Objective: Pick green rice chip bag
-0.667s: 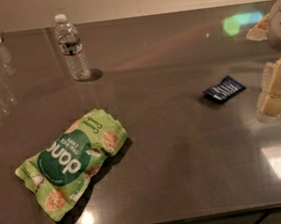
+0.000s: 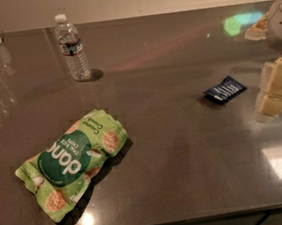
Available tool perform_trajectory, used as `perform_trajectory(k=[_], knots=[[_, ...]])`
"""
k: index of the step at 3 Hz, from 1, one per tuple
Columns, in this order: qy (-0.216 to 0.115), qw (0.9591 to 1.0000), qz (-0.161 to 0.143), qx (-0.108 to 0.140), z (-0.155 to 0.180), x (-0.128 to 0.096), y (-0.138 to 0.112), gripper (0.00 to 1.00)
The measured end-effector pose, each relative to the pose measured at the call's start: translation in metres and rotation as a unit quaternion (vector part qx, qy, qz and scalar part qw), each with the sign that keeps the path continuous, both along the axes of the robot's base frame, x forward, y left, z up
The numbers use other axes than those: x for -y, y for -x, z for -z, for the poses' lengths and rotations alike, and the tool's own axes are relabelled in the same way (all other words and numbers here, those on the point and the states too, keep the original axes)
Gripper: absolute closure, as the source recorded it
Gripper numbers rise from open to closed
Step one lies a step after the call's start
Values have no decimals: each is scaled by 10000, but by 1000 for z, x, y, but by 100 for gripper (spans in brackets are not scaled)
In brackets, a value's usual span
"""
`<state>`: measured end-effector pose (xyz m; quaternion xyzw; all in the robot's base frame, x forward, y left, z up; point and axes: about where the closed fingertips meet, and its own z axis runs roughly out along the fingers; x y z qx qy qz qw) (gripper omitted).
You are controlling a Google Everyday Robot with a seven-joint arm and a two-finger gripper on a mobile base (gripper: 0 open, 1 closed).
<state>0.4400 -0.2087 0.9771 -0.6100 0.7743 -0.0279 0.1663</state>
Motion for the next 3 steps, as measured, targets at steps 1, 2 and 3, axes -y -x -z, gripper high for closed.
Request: perform_trajectory(k=[1, 2, 3], knots=[[-533, 9959, -734, 26, 8, -57, -9, 0], [-1025, 9868, -1255, 24, 22, -109, -14, 0], [-1303, 9783, -1608, -36, 45, -156, -18, 0]])
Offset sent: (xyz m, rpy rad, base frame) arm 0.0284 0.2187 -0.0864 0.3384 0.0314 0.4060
